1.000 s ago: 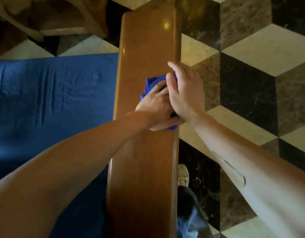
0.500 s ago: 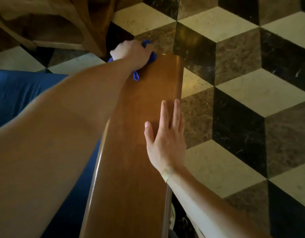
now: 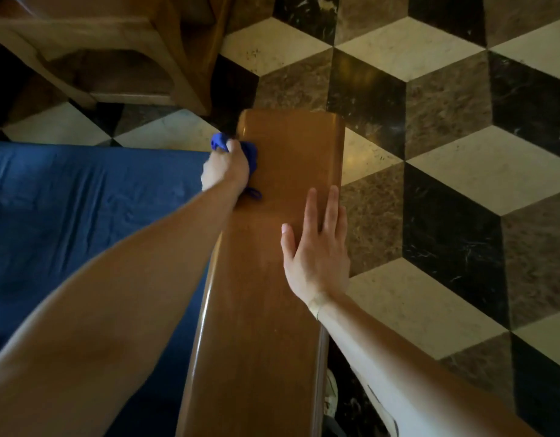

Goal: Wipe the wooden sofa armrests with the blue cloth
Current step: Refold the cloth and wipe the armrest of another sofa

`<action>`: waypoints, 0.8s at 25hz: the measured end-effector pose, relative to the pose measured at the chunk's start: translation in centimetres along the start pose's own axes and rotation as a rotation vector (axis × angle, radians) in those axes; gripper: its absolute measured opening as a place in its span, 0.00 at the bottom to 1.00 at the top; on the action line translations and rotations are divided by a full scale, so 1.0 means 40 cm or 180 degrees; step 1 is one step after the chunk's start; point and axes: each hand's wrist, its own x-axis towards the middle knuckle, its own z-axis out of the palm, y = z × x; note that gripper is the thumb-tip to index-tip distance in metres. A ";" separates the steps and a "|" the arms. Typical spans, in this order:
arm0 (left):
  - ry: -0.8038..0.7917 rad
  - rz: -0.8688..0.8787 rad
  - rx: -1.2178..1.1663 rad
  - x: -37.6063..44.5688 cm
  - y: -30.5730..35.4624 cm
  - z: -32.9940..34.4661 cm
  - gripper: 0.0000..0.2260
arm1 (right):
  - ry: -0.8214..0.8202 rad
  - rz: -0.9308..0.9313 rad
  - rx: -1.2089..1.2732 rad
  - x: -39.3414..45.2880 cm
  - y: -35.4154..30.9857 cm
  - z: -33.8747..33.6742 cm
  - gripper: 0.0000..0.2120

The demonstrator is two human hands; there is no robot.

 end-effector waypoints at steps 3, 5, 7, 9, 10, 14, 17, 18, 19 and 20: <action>-0.0019 0.0281 0.0490 -0.130 -0.109 -0.035 0.22 | -0.0297 0.0035 -0.0068 0.003 -0.002 -0.011 0.34; -0.0064 0.0645 0.0998 -0.238 -0.207 -0.057 0.22 | -0.0626 -0.0031 -0.0164 0.015 -0.002 -0.025 0.35; -0.0027 0.1240 0.1519 -0.322 -0.288 -0.066 0.26 | -0.0889 -0.0036 -0.0389 0.018 -0.004 -0.052 0.36; -0.0015 0.1788 0.1892 -0.413 -0.363 -0.071 0.30 | -0.0920 -0.0258 -0.0474 -0.014 -0.012 -0.089 0.33; -0.0072 0.1872 0.2005 -0.454 -0.391 -0.068 0.32 | -0.0847 -0.0478 -0.0422 -0.049 -0.013 -0.101 0.30; -0.0566 0.1944 0.1898 -0.596 -0.427 -0.090 0.34 | -0.0760 -0.0477 0.0349 -0.276 -0.023 -0.119 0.19; -0.0847 0.1839 0.1138 -0.569 -0.435 -0.155 0.27 | -0.1202 0.0562 0.1534 -0.316 -0.042 -0.142 0.22; -0.0837 0.1603 0.0752 -0.545 -0.434 -0.179 0.23 | -0.1327 0.0741 0.1575 -0.303 -0.047 -0.147 0.22; -0.0800 0.1339 0.0440 -0.513 -0.431 -0.198 0.23 | -0.1427 0.0783 0.1445 -0.287 -0.052 -0.149 0.22; -0.0787 0.1171 0.0441 -0.486 -0.424 -0.213 0.24 | -0.1466 0.0744 0.1252 -0.273 -0.057 -0.150 0.20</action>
